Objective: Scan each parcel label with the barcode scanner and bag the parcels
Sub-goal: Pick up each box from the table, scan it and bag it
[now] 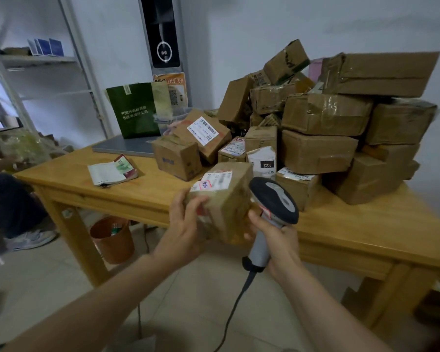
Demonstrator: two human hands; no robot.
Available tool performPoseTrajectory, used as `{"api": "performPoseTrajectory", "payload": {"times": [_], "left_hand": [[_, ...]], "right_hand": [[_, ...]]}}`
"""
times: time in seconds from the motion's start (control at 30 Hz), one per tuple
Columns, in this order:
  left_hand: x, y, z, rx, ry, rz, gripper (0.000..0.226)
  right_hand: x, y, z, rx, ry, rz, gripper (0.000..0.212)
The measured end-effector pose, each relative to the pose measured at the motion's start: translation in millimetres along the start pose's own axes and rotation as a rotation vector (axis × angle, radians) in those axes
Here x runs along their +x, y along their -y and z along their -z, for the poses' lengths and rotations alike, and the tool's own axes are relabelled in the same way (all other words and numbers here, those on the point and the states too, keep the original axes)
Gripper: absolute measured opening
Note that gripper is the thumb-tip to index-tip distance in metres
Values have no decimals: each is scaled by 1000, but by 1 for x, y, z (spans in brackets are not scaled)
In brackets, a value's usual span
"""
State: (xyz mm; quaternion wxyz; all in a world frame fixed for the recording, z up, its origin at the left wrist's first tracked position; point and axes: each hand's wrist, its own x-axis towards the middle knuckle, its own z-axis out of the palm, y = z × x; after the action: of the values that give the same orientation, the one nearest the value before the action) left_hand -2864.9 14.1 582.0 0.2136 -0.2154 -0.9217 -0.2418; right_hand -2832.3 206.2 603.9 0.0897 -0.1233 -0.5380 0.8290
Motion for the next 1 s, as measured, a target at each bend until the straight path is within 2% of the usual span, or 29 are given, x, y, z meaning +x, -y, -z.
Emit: {"api": "performPoseTrajectory", "payload": {"times": [0.07,0.13,0.23,0.27,0.33,0.4,0.43,0.53,0.6,0.67,0.8,0.9,1.0], "left_hand": [[-14,-5,-13,-134,13,22,92],[-19,-17,-14,-418,-68,128,76],[-11,-36,-6,-1003,-245,540,48],[-6,-38,-3,-1119,-260,694,40],[1,-36,1,-1193,-210,858,25],[-1,-31,6,-1279,-93,872,16],[-4,-28,8,-1318,0,872,19],[-12,-16,15,-1363,329,907,58],[-16,-10,15,-1344,426,872,75],[-17,-8,19,-1282,427,857,77],[-13,-12,40,-1277,332,779,49],[-6,-13,56,-1348,213,736,54],[4,-12,66,-1460,84,720,63]], "right_hand": [[-6,-1,-3,-41,30,12,28],[-11,-2,-6,-65,49,29,32],[-12,-5,-5,-74,38,31,32],[-12,-6,-5,-79,35,32,33],[-12,-7,-2,-84,31,35,31],[-12,-8,0,-92,37,34,33],[-12,-9,1,-97,34,31,34],[-14,-12,1,-81,7,20,36],[-15,-12,1,-75,3,31,35],[-17,-10,-1,-55,16,37,33],[-23,-3,-10,-15,0,105,37],[-31,5,-20,81,-24,140,26],[-40,14,-28,2,-10,150,14]]}}
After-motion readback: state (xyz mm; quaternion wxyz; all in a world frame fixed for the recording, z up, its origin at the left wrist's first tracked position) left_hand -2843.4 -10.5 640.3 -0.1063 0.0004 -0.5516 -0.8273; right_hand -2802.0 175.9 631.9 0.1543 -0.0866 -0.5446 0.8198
